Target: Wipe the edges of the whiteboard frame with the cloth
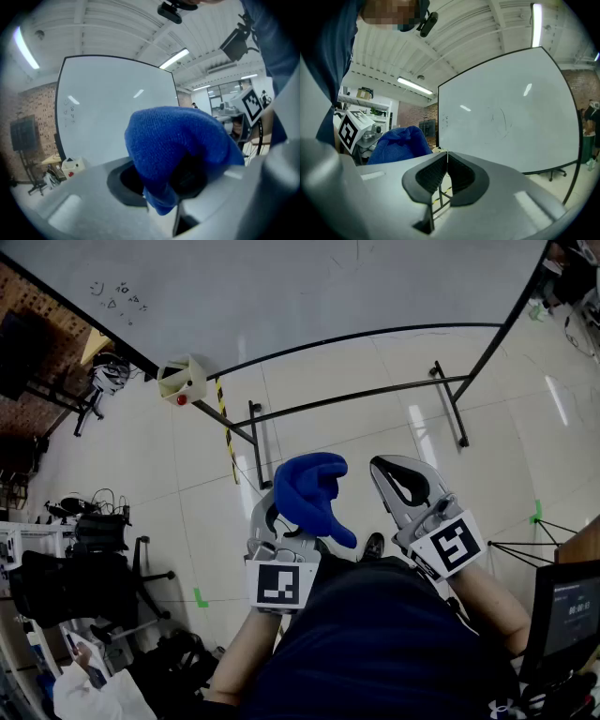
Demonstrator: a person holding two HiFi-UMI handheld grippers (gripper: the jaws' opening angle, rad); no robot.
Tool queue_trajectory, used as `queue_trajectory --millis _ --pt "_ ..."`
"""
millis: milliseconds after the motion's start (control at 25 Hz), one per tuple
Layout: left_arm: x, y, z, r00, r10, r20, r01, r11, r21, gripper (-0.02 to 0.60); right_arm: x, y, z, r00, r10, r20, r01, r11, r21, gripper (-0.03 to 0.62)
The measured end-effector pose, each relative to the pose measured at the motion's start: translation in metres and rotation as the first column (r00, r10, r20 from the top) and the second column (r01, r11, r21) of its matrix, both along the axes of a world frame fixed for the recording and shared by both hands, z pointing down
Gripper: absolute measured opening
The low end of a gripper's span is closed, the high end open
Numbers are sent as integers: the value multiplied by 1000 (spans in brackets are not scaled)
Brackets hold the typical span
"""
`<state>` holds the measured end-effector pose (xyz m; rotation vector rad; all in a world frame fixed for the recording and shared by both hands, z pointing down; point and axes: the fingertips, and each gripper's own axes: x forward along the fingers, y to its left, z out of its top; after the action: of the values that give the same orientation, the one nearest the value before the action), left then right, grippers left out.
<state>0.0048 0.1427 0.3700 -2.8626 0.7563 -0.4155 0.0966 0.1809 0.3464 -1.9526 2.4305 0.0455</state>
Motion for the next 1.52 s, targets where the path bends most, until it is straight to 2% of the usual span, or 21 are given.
queue_trajectory --millis 80,120,200,280,360,440,520,680,760,880,960,1120,1160,1200,1280,1360,1440,1520 --pt "-2 -8 -12 999 10 34 -12 998 55 106 -7 -6 -6 992 -53 119 57 998 -31 15" --pt "-3 -13 -18 999 14 49 -18 996 84 106 -13 -10 -10 978 -89 187 98 994 -42 41" --pt "-5 -28 -26 997 13 77 -25 988 151 106 -29 -25 -26 928 -188 321 213 976 -42 199" --pt "-4 -50 -30 992 5 130 -34 975 219 106 -47 -47 -48 872 -293 392 323 946 -14 330" --pt "-3 -73 -29 977 -4 211 -55 961 272 106 -66 -72 -67 841 -371 394 400 916 9 393" --pt "-2 -93 -28 960 -3 278 -87 947 311 106 -87 -97 -76 830 -422 366 453 892 2 430" --pt "-2 -111 -31 954 20 298 -121 939 322 106 -108 -124 -76 831 -448 329 485 874 -36 457" --pt "-9 -153 -47 969 133 207 -187 945 269 107 -124 -195 -66 858 -435 272 479 870 -120 462" --pt "-14 -175 -56 967 202 154 -235 940 247 109 -128 -227 -65 841 -451 300 506 851 -139 462" --pt "-23 -202 -74 950 288 117 -310 914 261 114 -148 -260 -74 758 -541 365 613 782 -113 423" --pt "-33 -215 -87 945 317 76 -326 909 262 121 -156 -274 -86 711 -585 391 655 753 -65 375" --pt "-47 -234 -122 938 338 -80 -318 928 193 152 -149 -292 -117 575 -614 541 701 710 60 251" --pt "-47 -238 -131 938 332 -100 -310 932 187 167 -146 -294 -126 550 -623 556 708 701 86 210" --pt "-47 -243 -142 940 322 -116 -297 935 192 185 -142 -297 -138 539 -638 549 712 694 108 189" --pt "-45 -258 -167 950 281 -136 -243 939 243 205 -133 -310 -168 558 -682 472 714 685 145 167" --pt "-46 -278 -195 964 217 -152 -157 931 330 216 -124 -328 -204 611 -713 344 704 688 177 158" --pt "-50 -298 -228 973 145 -177 -60 906 418 225 -117 -341 -244 666 -714 213 684 700 208 152" --pt "-61 -312 -264 973 86 -212 27 878 479 225 -112 -350 -290 703 -703 111 666 705 244 149"
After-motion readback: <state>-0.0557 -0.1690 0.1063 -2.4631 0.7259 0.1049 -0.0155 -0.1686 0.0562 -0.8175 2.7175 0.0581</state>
